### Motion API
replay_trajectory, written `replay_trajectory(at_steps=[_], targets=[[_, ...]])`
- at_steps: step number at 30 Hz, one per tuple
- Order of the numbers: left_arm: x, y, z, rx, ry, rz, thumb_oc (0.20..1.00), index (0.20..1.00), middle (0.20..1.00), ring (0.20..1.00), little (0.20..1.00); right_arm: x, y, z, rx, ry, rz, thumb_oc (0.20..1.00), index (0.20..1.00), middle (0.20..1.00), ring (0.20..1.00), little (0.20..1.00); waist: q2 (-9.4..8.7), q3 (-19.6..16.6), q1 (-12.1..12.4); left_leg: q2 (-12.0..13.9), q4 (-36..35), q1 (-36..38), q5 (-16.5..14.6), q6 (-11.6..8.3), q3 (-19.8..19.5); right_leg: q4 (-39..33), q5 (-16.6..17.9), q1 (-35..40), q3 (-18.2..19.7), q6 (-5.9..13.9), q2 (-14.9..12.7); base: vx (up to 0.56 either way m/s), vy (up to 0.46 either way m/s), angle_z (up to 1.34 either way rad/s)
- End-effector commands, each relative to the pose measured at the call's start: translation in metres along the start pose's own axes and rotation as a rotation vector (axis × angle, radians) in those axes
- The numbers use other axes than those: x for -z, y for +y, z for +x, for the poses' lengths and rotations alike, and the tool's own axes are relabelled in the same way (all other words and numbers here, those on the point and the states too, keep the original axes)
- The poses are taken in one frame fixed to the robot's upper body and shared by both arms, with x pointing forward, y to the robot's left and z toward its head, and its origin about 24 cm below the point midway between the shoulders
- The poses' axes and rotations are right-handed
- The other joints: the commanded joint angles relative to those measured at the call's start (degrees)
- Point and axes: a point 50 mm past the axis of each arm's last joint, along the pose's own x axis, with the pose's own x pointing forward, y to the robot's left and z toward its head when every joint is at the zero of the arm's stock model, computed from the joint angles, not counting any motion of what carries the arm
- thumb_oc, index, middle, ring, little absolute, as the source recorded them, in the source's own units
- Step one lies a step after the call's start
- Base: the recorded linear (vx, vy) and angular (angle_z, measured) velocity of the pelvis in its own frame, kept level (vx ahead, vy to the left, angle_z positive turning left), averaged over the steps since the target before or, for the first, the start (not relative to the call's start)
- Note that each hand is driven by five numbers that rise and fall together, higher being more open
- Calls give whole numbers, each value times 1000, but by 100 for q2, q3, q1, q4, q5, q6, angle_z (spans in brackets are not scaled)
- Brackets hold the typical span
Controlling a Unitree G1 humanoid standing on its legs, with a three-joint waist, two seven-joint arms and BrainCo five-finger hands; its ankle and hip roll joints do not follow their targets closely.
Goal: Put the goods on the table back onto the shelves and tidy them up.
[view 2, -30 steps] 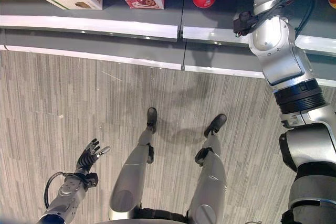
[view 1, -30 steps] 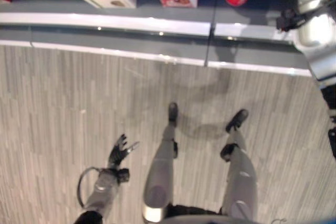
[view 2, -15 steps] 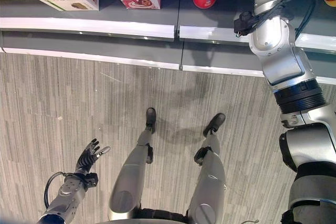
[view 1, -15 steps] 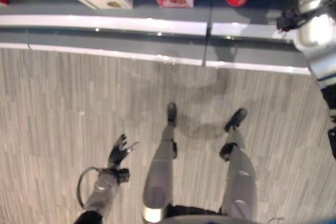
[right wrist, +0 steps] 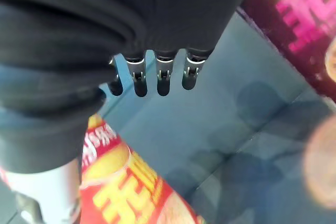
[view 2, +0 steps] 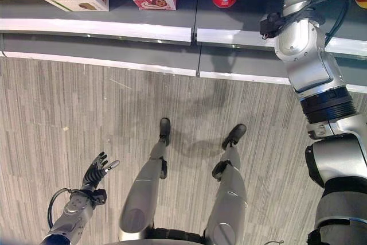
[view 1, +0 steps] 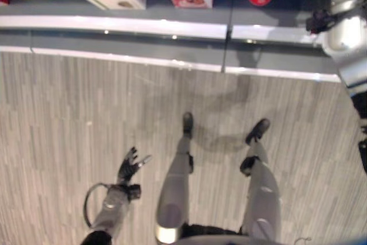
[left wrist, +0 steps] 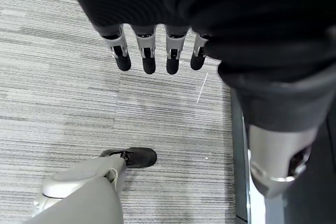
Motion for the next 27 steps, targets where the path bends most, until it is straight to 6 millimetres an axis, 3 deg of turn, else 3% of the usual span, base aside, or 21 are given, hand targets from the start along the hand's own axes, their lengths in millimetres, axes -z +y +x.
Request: replay_trajectory(at_steps=[1,7,8,9,12,14,15,16,17,18,20,21,22,23,26,27], targets=[[8,15,-7,-22,27,85,1000,1000,1000,1000,1000,-19,-39,9,199,-123,-80,1000,1000,1000,1000,1000,3,-118,100,240,-374,394,70,-257,-196,1138,-315,34,334,878,-681,42,10,8],[15,9,-3,-53,68,86,1000,1000,1000,1000,1000,-1,-27,-61,231,-56,88,1000,1000,1000,1000,1000,-184,-118,-240,223,-356,921,-35,-242,-64,870,-187,642,358,878,-575,18,33,4],[16,10,-4,-53,70,91,1000,1000,1000,1000,1000,0,-27,-63,231,-51,88,1000,1000,1000,1000,1000,-193,-118,-221,220,-359,947,-35,-240,-65,848,-178,678,351,878,-575,26,64,-7],[23,8,-5,-55,99,93,1000,1000,1000,1000,1000,9,-21,-94,187,4,139,1000,1000,1000,1000,1000,-255,-118,-366,236,-367,1166,-103,-256,1,710,-167,951,386,878,-516,28,83,-15],[40,7,-10,-65,173,103,1000,1000,1000,1000,1000,23,-17,-149,130,139,233,1000,1000,1000,1000,1000,-397,-288,-643,157,-397,1421,-122,-213,185,376,64,1318,430,878,-512,52,140,-30],[53,10,-15,-78,231,115,1000,1000,1000,1000,1000,36,-18,-183,89,260,281,1000,1000,1000,1000,1000,-526,-488,-886,103,-397,1679,-227,-135,415,279,207,1474,544,878,-533,131,235,-49],[61,13,-18,-91,270,114,1000,1000,1000,1000,1000,41,-17,-200,81,326,340,1000,1000,1000,1000,1000,-606,-620,-1075,62,-397,1873,-333,-68,624,194,445,1517,565,878,-616,115,203,-109],[61,14,-18,-91,272,115,1000,1000,1000,1000,1000,41,-17,-200,79,327,342,1000,1000,1000,1000,1000,-623,-622,-1054,54,-397,1889,-340,-61,654,177,462,1516,594,878,-618,40,252,-117],[66,24,-21,-108,302,142,1000,1000,1000,1000,1000,51,-19,-212,57,393,326,1000,1000,1000,1000,1000,-637,-764,-1108,203,-397,2336,-491,-15,1240,338,566,1546,107,878,-884,-106,183,-177],[67,33,-26,-135,297,136,1000,1000,1000,1000,1000,54,-19,-213,47,402,358,1000,1000,1000,1000,1000,-587,-838,-973,415,-361,2507,-514,-39,1679,554,553,1772,-638,878,-1244,-129,171,-252],[68,44,-31,-173,301,103,1000,1000,1000,1000,1000,60,-22,-212,37,422,346,1000,1000,1000,1000,1000,-603,-960,-835,654,-347,2705,-548,-134,2056,629,593,2005,-1222,878,-1482,-48,-76,-301],[73,50,-38,-186,316,86,1000,1000,1000,1000,1000,68,-21,-215,34,465,373,1000,1000,1000,1000,1000,-693,-1104,-674,782,-331,2815,-478,-224,2321,402,703,2328,-1710,878,-1496,31,-314,-199],[72,52,-39,-184,309,84,1000,1000,1000,1000,1000,73,-27,-219,20,487,355,1000,1000,1000,1000,1000,-831,-1297,-621,885,-300,2831,-404,-315,2445,99,620,2593,-1827,878,-1264,68,-440,-163],[73,55,-41,-193,309,78,1000,1000,1000,1000,1000,77,-38,-224,16,499,295,1000,1000,1000,1000,1000,-833,-1450,-652,1134,-271,2885,-238,-469,2520,-88,437,2704,-1718,878,-968,118,-389,-151],[76,54,-45,-199,315,54,1000,1000,1000,1000,1000,83,-62,-225,31,492,190,1000,1000,1000,1000,1000,-652,-1632,-797,1668,-30,3121,67,-765,2686,-96,-136,2814,-1405,877,-415,150,-321,-69],[78,53,-45,-205,319,40,1000,1000,1000,1000,1000,85,-65,-225,45,498,189,1000,1000,1000,1000,1000,-570,-1705,-932,1866,161,3245,356,-822,2747,-179,-321,2838,-1242,802,-155,101,-199,-73]])
